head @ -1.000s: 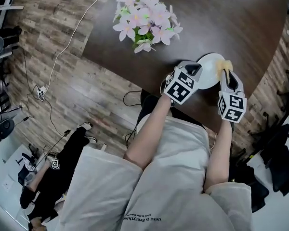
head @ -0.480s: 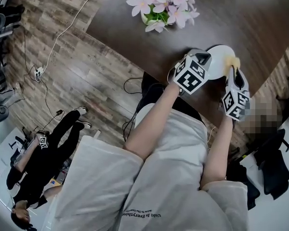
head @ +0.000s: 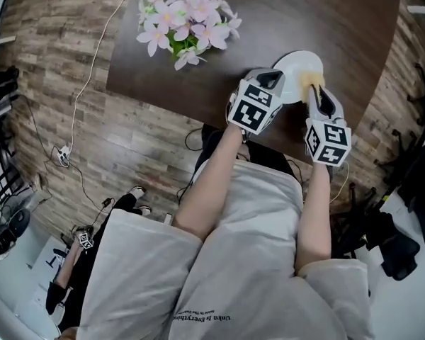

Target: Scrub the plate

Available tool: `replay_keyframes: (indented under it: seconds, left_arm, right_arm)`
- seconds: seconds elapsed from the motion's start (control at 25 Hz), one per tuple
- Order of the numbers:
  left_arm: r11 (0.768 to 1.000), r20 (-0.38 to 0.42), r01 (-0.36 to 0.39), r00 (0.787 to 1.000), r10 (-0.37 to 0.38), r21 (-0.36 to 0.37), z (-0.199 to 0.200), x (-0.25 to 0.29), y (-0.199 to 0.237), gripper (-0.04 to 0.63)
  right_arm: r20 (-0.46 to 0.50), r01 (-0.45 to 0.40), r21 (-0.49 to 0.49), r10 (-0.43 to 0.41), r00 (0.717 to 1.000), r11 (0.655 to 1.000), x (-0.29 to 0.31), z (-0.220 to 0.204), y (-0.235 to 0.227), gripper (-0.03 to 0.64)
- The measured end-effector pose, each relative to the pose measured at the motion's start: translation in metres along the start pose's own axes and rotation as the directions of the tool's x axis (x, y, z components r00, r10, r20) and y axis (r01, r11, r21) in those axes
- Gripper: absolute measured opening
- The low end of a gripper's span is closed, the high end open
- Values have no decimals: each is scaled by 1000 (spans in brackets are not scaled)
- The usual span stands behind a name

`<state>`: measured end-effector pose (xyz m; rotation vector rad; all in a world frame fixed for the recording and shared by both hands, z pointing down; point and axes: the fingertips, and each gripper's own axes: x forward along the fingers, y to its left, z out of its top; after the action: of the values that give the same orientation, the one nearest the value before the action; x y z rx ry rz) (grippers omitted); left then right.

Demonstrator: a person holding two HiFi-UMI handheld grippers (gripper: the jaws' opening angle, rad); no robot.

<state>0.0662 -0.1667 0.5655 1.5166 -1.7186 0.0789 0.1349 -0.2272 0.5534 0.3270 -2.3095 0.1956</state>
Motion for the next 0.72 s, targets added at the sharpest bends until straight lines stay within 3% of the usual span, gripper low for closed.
replay_keyframes:
  seconds: [0.32, 0.72]
  left_arm:
    - [997, -27, 74, 997, -74, -3, -2, -2, -5, 0]
    - [987, -75, 139, 988, -133, 81, -2, -29, 16, 0]
  right_arm:
    - [-11, 62, 72, -61, 998, 995, -7, -6, 11, 69]
    - [-39, 148, 122, -144, 989, 981, -6, -12, 33, 69]
